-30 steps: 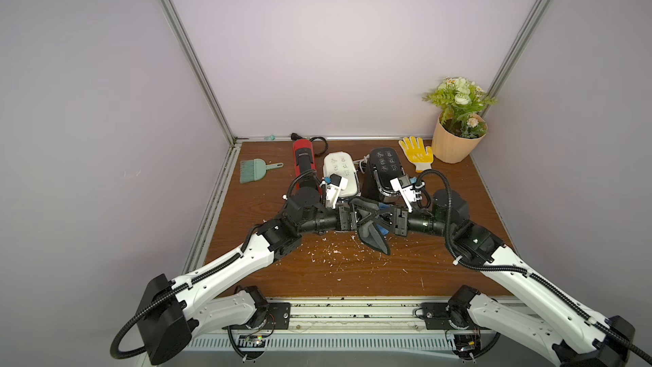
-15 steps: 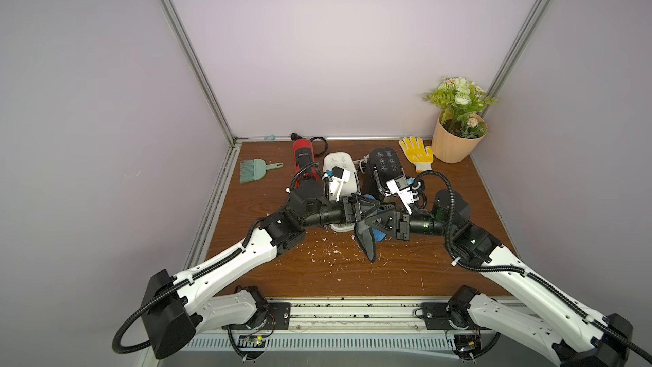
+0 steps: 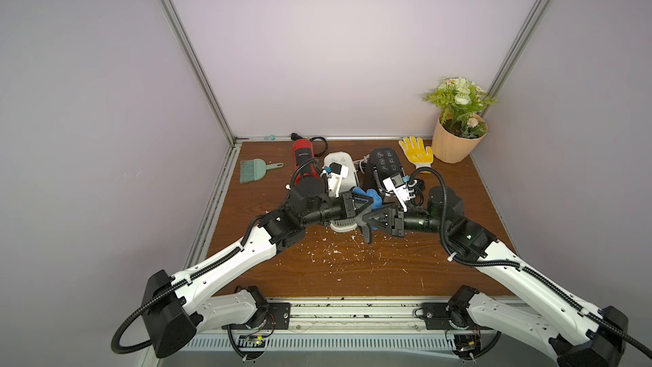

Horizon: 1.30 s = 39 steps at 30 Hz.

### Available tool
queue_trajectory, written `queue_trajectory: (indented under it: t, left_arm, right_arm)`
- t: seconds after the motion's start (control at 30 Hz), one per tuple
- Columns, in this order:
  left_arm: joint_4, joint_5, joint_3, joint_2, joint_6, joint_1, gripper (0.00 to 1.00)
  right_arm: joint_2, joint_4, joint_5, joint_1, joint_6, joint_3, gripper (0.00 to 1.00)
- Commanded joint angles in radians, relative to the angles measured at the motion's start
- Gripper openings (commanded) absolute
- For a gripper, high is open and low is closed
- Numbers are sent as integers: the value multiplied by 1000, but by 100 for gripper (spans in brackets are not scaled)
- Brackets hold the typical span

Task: Wipe the surface of a coffee machine
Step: Pick up the cleaning item at the center of the board.

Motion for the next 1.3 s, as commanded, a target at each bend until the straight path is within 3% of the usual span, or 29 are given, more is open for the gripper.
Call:
queue_trajectory:
  t: [0.0, 0.03, 0.2, 0.3, 0.37, 0.47, 0.9, 1.27]
  left_arm:
    - [-119, -28, 57, -4, 45, 4, 0]
    - [-133, -29, 77, -2, 55, 16, 0]
    - [-174, -17, 161, -1, 83, 99, 0]
    - [-162, -27, 214, 8, 92, 112, 0]
    - [-154, -11, 258, 35, 94, 111, 0]
    - [-121, 34, 292, 72, 72, 113, 0]
    - [121, 185, 259, 116, -113, 112, 0]
    - [127, 195, 301, 168, -128, 112, 0]
  right_arm:
    - [-44, 46, 128, -25, -39, 87, 27]
    - [-54, 32, 150, -29, -43, 89, 31]
    - [-122, -13, 219, -78, 4, 62, 70]
    - [-161, 45, 184, -144, 107, -5, 82]
    - [-178, 195, 130, -185, 239, -86, 87]
    - [-162, 374, 75, -204, 356, -150, 89]
    - [-17, 654, -14, -198, 450, -123, 90]
    - [74, 611, -65, -91, 334, 7, 90]
